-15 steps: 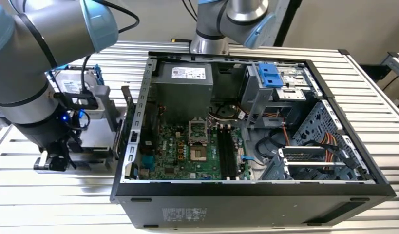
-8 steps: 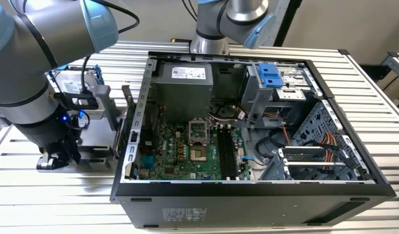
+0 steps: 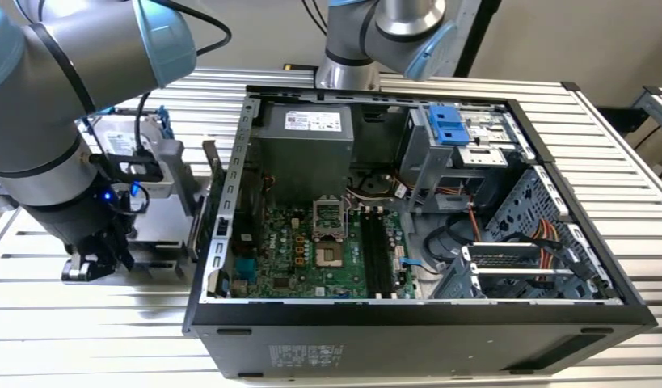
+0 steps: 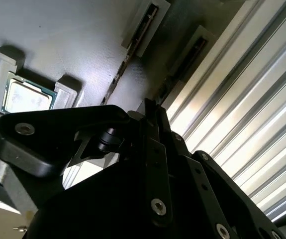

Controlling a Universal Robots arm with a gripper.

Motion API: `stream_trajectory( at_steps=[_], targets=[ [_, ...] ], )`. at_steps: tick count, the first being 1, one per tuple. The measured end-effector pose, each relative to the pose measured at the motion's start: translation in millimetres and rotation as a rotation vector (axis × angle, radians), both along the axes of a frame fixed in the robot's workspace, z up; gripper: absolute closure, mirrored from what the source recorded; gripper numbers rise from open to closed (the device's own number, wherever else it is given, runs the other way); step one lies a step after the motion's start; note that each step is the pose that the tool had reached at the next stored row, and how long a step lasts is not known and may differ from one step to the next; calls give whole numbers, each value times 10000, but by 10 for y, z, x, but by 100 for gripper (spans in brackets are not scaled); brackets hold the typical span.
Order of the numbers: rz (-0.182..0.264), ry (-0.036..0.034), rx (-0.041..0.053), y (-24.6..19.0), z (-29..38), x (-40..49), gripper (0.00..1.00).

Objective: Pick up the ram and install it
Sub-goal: 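Pick up the ram and move it above insertion slot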

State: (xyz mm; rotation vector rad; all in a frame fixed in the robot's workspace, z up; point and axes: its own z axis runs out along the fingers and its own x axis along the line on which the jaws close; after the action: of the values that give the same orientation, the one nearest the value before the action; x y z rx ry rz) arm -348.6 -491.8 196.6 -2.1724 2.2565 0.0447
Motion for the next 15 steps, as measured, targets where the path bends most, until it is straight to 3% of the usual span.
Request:
stream_trajectory(
  at_steps=[1,2,15],
  targets=[
    [0,1,-1,0,0,0,0],
    [0,0,0,0,0,0,100],
    [0,-2,2,0,-2,0,100]
  ],
)
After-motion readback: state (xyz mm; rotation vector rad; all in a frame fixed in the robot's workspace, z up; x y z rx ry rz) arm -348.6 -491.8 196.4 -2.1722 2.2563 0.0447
